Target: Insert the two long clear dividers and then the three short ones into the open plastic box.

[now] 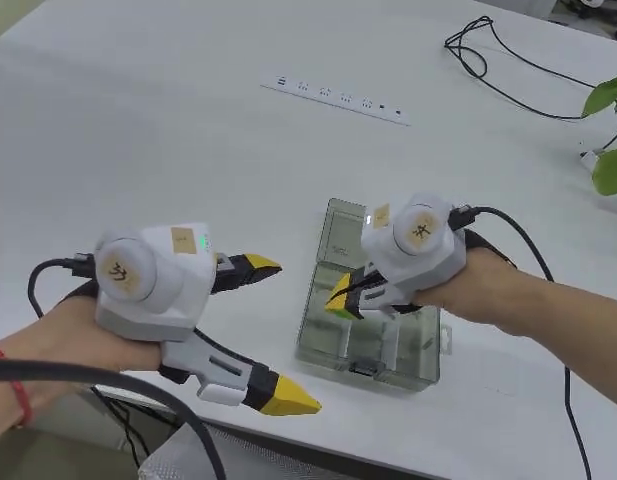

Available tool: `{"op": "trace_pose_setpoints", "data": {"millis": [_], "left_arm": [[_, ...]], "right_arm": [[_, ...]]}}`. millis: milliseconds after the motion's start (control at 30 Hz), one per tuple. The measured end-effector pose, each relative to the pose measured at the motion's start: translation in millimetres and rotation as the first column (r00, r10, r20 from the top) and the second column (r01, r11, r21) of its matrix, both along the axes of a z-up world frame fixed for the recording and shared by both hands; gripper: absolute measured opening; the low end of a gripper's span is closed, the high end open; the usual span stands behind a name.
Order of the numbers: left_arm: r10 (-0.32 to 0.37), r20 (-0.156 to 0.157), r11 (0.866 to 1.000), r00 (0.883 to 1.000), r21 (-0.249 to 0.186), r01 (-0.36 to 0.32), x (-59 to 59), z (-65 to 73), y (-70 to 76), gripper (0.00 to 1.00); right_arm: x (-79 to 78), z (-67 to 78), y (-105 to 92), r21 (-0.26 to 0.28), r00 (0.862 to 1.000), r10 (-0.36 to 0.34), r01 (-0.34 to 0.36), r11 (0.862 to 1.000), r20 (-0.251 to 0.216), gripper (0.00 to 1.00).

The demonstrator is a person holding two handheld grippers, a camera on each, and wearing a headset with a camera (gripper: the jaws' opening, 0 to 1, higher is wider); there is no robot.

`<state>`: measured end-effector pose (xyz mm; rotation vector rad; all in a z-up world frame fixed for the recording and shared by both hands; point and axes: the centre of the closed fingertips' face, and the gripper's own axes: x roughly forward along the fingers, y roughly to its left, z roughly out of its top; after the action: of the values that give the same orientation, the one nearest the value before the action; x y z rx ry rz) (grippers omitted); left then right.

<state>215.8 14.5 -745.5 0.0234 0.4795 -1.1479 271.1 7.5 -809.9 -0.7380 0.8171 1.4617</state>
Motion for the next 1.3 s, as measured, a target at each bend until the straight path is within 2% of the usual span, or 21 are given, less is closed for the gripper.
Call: {"op": "trace_pose_setpoints", "data": {"millis": [333, 933, 1300], "left_arm": [[-0.006, -0.001, 1.0, 1.0, 0.0, 0.006, 0.5, 1.5, -2.9, 1.0], [-0.008, 0.004, 1.0, 1.0, 0.002, 0.008, 0.9, 1.7, -1.4, 0.99], [-0.004, 0.001, 1.0, 1.0, 0.008, 0.004, -0.7, 0.2, 2.8, 0.99]], "right_arm": [[-0.1, -6.2, -0.8, -0.035, 0.999, 0.021, -0.02, 0.999, 0.029, 0.02], [0.2, -10.5, 0.2, -0.052, 0.999, 0.035, -0.033, 0.998, 0.033, 0.02], [-1.4, -13.0, 0.5, -0.055, 0.999, 0.019, -0.017, 0.998, 0.028, 0.05]]}}
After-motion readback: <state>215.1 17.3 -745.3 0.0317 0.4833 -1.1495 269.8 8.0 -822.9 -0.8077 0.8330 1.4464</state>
